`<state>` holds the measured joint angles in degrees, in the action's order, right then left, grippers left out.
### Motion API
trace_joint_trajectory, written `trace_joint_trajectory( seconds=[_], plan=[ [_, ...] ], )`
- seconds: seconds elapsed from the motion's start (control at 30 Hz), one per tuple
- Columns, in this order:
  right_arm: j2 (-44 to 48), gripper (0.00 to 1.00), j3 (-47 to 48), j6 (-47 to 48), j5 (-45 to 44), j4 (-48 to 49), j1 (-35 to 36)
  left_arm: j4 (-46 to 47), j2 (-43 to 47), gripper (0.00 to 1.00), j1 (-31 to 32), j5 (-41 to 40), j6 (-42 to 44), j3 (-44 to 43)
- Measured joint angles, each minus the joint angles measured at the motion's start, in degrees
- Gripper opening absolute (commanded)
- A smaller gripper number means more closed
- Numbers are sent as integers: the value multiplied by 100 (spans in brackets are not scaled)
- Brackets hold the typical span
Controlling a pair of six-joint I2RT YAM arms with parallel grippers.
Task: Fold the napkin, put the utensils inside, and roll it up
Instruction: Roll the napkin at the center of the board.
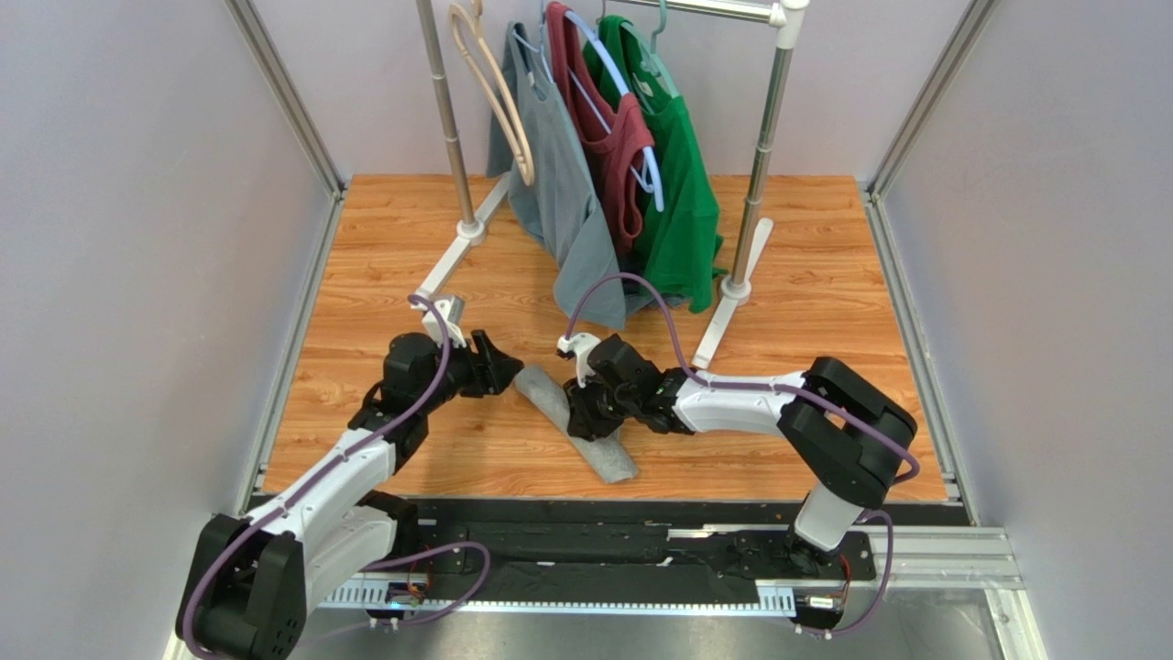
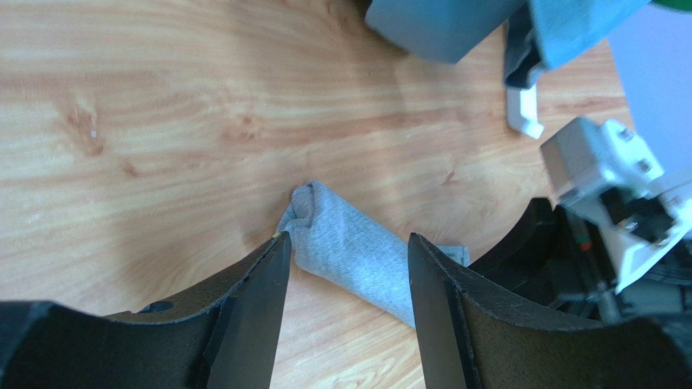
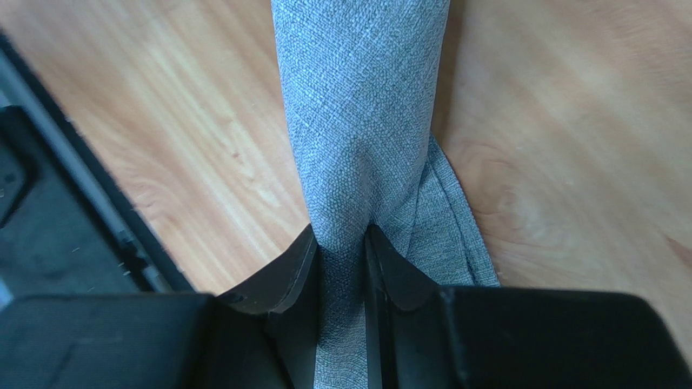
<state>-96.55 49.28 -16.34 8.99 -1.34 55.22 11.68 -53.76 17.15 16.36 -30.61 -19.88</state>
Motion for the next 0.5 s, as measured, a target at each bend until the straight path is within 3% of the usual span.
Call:
trace_joint_trajectory(
  seconds=[0.3,0.5],
  plan=[
    [-160,21,-299,-446,1665,671,-509,247,-446,64,0,125,157,282],
    [-387,20,-337,-638,2249,1049,-713,588,-717,62,0,177,201,308]
  ],
)
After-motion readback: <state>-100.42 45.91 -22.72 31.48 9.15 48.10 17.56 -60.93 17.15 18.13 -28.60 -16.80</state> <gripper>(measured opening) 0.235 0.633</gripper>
